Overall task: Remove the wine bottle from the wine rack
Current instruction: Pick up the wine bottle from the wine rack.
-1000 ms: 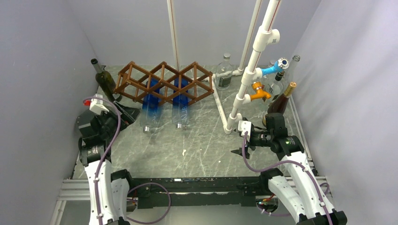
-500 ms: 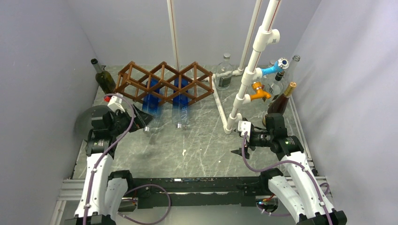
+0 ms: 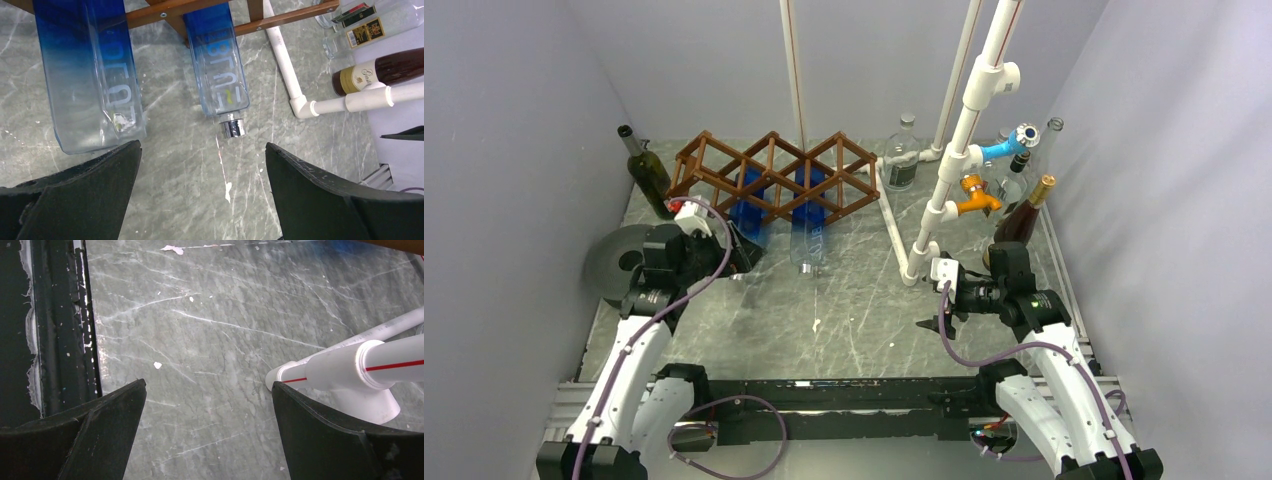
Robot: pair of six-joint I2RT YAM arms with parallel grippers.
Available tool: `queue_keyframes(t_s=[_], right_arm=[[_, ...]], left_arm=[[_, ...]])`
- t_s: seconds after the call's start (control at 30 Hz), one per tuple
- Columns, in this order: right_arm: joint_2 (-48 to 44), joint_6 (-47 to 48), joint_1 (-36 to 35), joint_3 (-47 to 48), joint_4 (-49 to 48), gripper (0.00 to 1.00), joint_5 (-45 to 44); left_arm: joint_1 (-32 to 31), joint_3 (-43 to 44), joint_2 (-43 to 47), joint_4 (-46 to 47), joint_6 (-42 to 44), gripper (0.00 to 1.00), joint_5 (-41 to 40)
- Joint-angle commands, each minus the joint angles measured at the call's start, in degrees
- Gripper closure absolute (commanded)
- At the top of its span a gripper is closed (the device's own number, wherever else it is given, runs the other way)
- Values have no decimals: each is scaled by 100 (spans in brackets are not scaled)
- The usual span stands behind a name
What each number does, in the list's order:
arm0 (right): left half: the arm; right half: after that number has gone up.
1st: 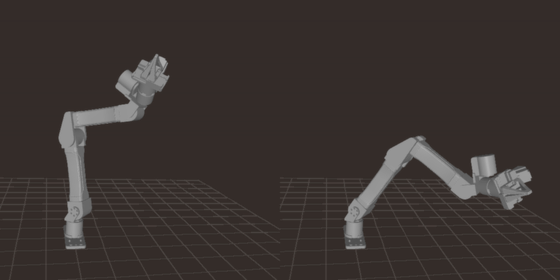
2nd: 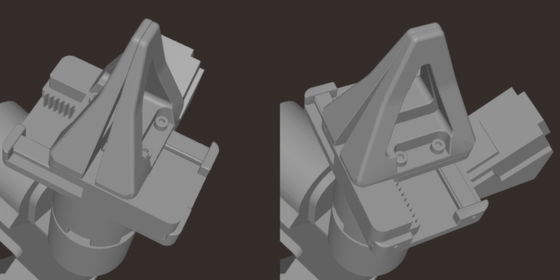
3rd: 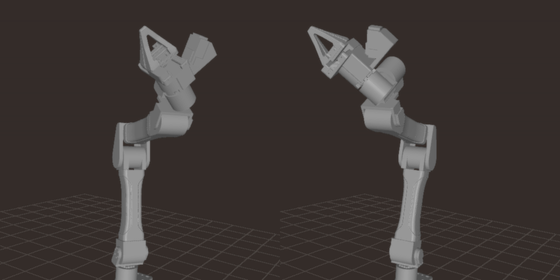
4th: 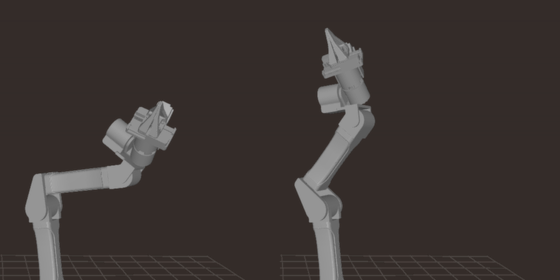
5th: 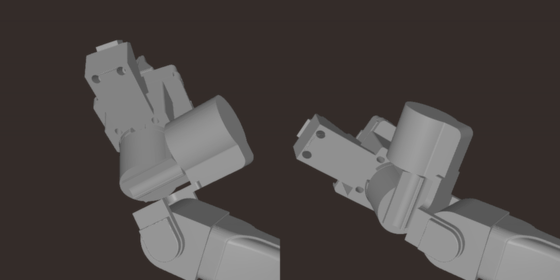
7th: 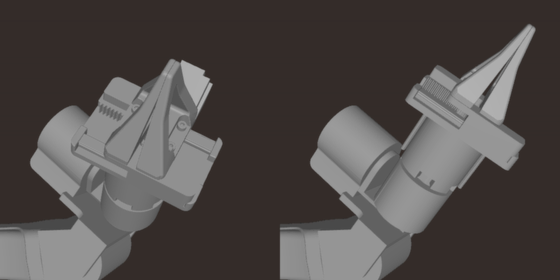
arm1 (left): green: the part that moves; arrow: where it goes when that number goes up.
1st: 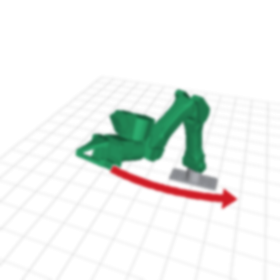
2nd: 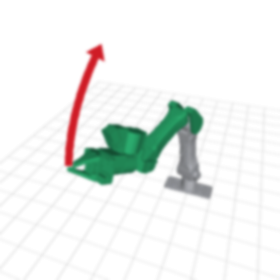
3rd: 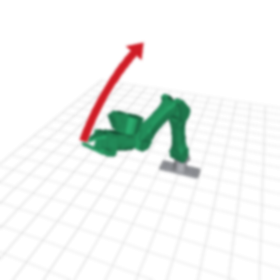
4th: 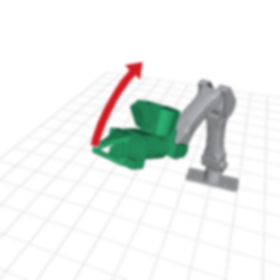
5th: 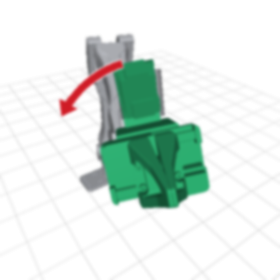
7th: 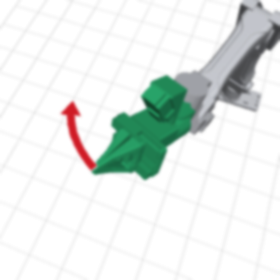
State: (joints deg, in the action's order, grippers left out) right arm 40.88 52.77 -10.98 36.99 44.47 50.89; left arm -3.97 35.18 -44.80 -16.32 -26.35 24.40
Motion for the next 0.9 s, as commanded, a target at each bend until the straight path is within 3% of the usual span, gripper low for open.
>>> queue_keyframes(t_s=[0.0,0.67,0.87], right_arm=[[-8,84,-24,4,-184,0,-9],[16,110,-27,-5,-184,0,-22],[16,102,-27,-4,-184,0,-44]], left_arm=[[-17,-90,-117,587,42,1,-170],[-17,-167,-737,1259,450,0,120],[-16,-84,-942,1198,707,0,-360]])
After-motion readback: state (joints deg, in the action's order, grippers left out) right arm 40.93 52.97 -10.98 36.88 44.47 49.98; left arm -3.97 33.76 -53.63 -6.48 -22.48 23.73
